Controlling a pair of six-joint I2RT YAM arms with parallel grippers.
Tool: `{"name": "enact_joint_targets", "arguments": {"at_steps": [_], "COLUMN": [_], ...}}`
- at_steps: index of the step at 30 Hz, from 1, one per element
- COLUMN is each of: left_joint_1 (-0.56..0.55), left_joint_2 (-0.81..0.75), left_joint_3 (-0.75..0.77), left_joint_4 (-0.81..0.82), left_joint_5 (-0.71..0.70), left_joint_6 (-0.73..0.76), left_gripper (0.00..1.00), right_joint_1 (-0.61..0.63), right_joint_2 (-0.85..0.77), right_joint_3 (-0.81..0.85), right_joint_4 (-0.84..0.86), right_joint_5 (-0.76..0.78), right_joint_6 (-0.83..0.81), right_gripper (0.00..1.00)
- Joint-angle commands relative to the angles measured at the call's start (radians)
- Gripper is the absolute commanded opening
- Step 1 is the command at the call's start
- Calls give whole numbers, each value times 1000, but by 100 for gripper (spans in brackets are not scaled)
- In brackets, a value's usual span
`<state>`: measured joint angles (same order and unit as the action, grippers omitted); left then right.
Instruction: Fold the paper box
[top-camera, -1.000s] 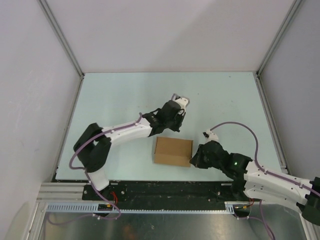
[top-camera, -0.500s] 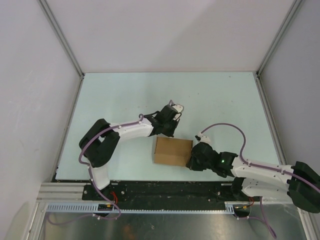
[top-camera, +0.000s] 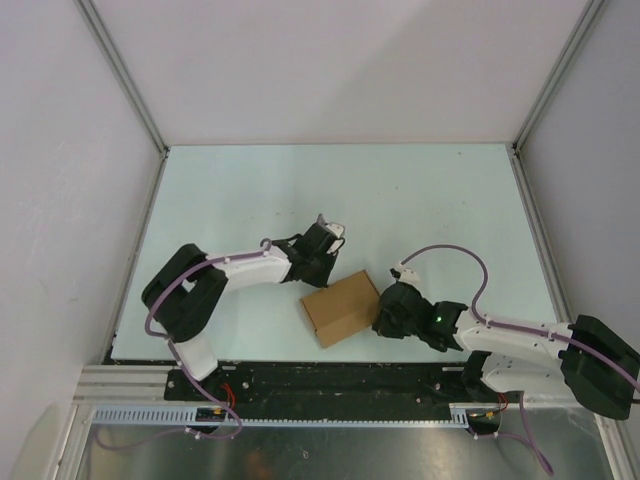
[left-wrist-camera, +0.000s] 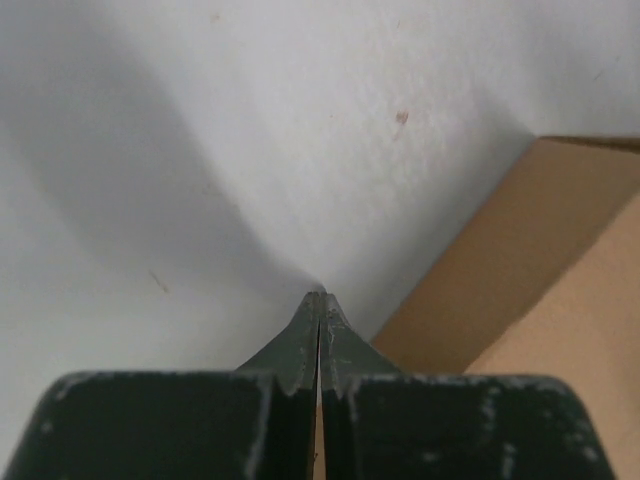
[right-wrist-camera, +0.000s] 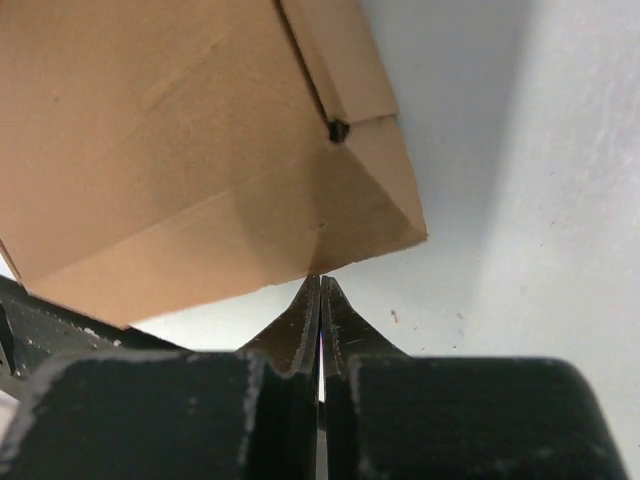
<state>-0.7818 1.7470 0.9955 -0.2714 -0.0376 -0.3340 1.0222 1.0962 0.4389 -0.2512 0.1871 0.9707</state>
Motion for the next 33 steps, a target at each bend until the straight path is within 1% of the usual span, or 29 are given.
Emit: {"name": "enact_joint_targets", "arguments": {"at_steps": [1, 5, 8, 15, 25, 33], "left_joint_1": [-16, -31, -45, -100, -178, -198], "left_joint_2": [-81, -145, -194, -248, -224, -201], "left_joint_3": [-89, -149, -182, -224, -193, -170], "left_joint_4": [-35, -35, -35, -35, -32, -25], "left_joint_5": [28, 19, 15, -5, -22, -24], "left_joint_6": [-68, -100, -125, -172, -211, -218], "left_gripper": [0, 0, 0, 0, 0, 0], "right_joint_1": [-40, -89, -100, -103, -97, -60], "right_joint_2": [2, 21, 51, 132, 204, 283], "right_joint_3": [6, 12, 29, 78, 118, 164], "right_joint_4": [52, 73, 76, 79, 110, 116], "right_joint_5": [23, -14, -23, -37, -55, -61], "right_joint_6": [-23, -53, -78, -112, -119, -129], "right_gripper": [0, 0, 0, 0, 0, 0]}}
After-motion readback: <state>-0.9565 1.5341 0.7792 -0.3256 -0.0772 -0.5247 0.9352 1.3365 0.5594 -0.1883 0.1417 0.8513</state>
